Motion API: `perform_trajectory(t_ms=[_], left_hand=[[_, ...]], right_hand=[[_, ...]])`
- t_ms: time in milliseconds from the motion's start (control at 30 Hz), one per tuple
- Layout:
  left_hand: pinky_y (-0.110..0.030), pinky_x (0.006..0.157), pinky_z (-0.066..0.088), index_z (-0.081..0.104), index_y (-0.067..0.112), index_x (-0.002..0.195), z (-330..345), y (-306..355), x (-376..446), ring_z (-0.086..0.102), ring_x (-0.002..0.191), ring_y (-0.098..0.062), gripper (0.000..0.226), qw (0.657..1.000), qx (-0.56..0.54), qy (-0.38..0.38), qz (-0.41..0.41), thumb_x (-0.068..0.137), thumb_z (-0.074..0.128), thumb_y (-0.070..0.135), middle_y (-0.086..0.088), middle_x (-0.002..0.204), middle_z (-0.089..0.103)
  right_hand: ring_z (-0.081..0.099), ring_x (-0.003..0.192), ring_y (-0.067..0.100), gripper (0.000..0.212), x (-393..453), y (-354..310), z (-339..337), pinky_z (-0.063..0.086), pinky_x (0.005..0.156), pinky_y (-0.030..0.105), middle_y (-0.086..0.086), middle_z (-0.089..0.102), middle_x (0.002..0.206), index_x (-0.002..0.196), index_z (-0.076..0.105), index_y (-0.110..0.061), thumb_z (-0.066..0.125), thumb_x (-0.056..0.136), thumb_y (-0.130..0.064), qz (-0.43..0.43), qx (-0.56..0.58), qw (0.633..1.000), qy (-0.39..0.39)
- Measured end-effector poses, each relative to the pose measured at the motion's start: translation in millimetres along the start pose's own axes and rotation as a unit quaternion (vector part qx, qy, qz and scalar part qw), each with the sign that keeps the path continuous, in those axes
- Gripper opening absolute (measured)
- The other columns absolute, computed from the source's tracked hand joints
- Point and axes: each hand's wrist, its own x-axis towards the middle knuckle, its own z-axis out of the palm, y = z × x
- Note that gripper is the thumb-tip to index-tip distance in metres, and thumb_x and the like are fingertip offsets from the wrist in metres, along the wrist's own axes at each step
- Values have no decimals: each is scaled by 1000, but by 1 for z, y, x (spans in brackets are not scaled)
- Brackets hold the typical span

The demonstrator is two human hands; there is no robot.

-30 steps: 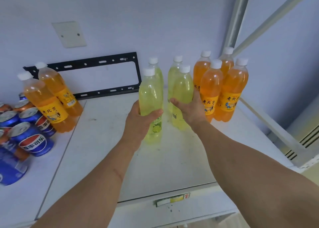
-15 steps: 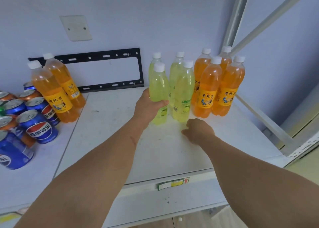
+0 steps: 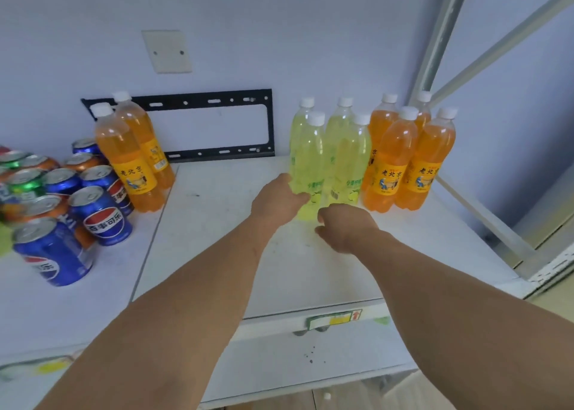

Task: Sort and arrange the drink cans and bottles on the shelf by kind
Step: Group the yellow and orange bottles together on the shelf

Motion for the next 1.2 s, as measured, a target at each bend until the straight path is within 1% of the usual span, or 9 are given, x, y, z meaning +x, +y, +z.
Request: perform_trajectory(t_ms=[100, 200, 333, 467, 633, 767, 933, 1100, 1200], left_hand=[[-33, 81, 42, 57, 19, 129, -21, -30, -38, 59, 110, -24, 39, 956, 275, 63, 80, 99, 46, 42, -1, 123, 63], [-34, 72, 39, 60, 17, 120, -52, -60, -77, 60, 99, -25, 33, 896, 421, 92, 109, 102, 38, 33, -4, 111, 64], [-36, 75, 40, 60, 16, 118, -95, -92, -126, 60, 100, -26, 28, 840, 524, 96, 99, 102, 39, 26, -5, 110, 64], [-37, 73, 41, 60, 16, 118, -132, -112, -147, 60, 102, -26, 29, 831, 539, 115, 79, 103, 39, 27, -5, 111, 64], [-36, 69, 45, 59, 15, 122, -172, -140, -121, 58, 107, -26, 34, 892, 399, 211, 19, 100, 44, 36, -6, 121, 61], [-39, 95, 48, 45, 12, 136, -200, -166, -74, 50, 124, -26, 52, 939, 161, 299, -49, 95, 56, 40, -8, 138, 48], [-43, 104, 46, 29, 12, 149, -231, -180, -6, 48, 130, -29, 77, 963, -1, 245, -115, 89, 63, 47, -11, 145, 45], [-43, 106, 44, 35, 10, 145, -240, -186, 35, 51, 128, -29, 81, 955, -171, 204, -131, 81, 77, 35, -11, 142, 49], [-43, 101, 49, 33, 11, 146, -235, -195, 53, 57, 120, -27, 82, 960, -152, 187, -144, 81, 79, 31, -8, 133, 55]], right_hand=[[58, 108, 27, 31, -5, -25, -6, 46, 80, 35, 5, 60, 116, 122, 57, -17, 41, 101, -33, -35, -38, 999, 3], [58, 106, 27, 28, -15, -61, -9, 44, 75, 34, 6, 59, 115, 119, 57, -17, 40, 100, -28, -85, -73, 994, 12], [59, 106, 26, 24, -24, -120, -15, 39, 73, 32, 4, 60, 116, 116, 59, -18, 44, 98, -21, -144, -102, 983, 43], [59, 103, 25, 22, -19, -173, -30, 38, 72, 33, 3, 60, 111, 113, 59, -19, 44, 98, -20, -174, -86, 978, 69], [54, 88, 22, 22, 25, -213, -57, 44, 69, 33, 2, 57, 98, 109, 60, -19, 41, 100, -25, -162, -14, 982, 100], [61, 91, 22, 27, 81, -236, -77, 46, 72, 31, 3, 66, 97, 101, 67, -16, 49, 100, -36, -82, 262, 957, 89], [59, 99, 20, 34, 138, -256, -90, 50, 83, 35, 3, 66, 114, 119, 64, -16, 53, 98, -41, -15, 426, 900, 96], [49, 126, 23, 60, 190, -267, -92, 39, 91, 32, 3, 52, 141, 144, 43, -21, 61, 93, -47, 19, 616, 787, 24], [46, 131, 24, 69, 225, -273, -88, 38, 101, 39, 3, 44, 149, 150, 35, -23, 61, 92, -50, -23, 624, 780, -37]])
